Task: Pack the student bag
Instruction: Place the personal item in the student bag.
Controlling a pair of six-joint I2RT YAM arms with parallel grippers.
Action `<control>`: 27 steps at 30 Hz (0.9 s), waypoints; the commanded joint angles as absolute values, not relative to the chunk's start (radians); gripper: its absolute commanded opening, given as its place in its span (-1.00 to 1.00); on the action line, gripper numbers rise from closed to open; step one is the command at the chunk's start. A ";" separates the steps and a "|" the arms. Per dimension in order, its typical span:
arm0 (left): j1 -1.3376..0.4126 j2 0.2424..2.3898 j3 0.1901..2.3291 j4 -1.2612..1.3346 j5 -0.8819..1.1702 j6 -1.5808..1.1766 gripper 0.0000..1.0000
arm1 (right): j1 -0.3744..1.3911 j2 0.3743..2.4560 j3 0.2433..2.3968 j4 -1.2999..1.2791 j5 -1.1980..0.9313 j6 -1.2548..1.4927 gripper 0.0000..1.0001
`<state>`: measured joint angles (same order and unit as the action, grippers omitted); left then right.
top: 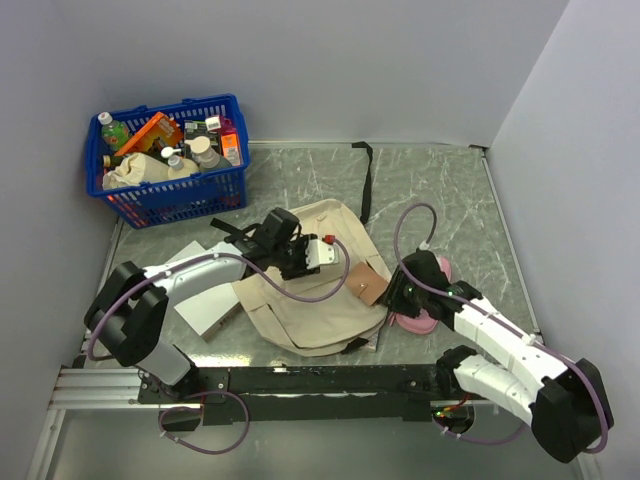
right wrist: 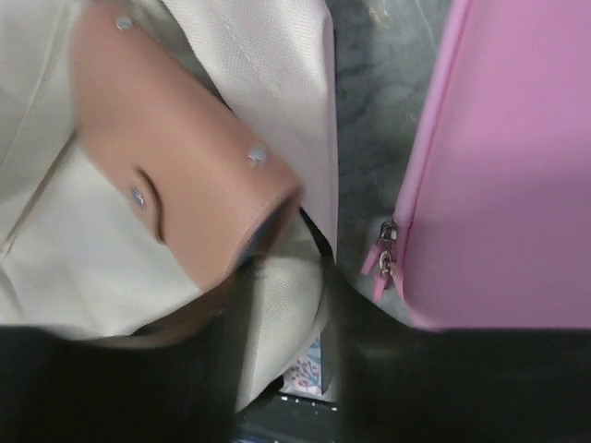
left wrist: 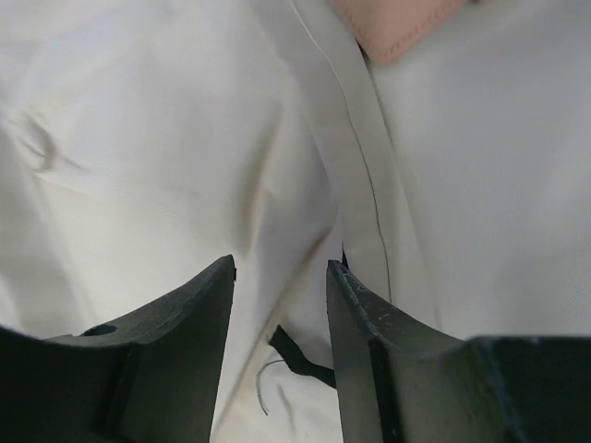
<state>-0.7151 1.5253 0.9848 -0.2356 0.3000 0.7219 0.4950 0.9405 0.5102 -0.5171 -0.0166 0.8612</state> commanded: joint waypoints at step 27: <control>-0.807 1.588 0.870 -0.137 0.290 0.784 0.20 | 0.410 0.707 0.502 -0.488 -0.078 0.796 0.75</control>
